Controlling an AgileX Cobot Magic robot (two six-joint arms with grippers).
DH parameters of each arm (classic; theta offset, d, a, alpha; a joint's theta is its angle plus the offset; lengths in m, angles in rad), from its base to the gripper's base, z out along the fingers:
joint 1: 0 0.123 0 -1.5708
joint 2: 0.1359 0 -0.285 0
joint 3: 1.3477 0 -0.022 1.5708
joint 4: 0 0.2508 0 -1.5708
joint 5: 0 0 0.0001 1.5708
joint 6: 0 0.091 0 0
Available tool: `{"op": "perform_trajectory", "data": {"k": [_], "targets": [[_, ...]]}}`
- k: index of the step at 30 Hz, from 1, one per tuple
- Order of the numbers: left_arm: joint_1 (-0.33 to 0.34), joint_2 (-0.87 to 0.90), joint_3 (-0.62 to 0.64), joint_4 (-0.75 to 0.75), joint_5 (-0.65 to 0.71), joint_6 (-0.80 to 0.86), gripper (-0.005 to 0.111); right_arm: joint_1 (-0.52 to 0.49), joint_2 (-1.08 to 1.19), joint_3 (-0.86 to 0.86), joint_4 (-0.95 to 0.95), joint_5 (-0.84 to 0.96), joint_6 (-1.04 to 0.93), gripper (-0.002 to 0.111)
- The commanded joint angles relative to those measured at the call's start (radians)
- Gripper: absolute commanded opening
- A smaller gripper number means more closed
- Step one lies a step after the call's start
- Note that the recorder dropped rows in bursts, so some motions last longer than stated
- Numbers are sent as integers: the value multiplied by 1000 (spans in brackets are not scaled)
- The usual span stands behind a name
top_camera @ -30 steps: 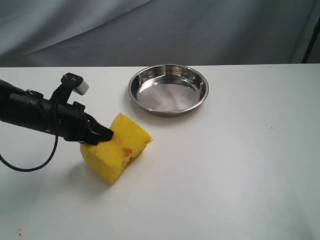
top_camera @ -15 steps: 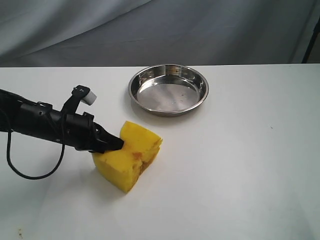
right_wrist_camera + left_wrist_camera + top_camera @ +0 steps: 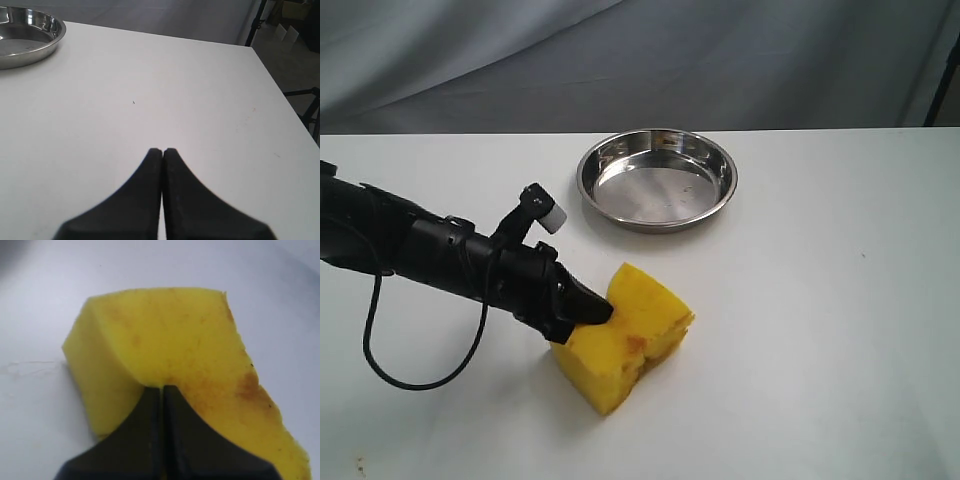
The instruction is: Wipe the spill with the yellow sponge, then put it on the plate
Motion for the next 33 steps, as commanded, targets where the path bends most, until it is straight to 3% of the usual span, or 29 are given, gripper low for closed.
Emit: {"op": "perform_trajectory", "data": {"k": [1,10,18,26,33], "targets": [[-8,6,3,23,-123,13,0,-3,3,4,5,-8,2,0],[-8,6,3,23,-530,18,0,-3,3,4,5,-8,2,0],[-8,6,-8,23,-762,64,0,-3,3,4,5,-8,4,0],[-8,-56,-60,-6,-726,59,0,-3,3,4,5,-8,4,0],[-8,-146,-137,-6,-566,59,0,-3,3,4,5,-8,1,0]]}}
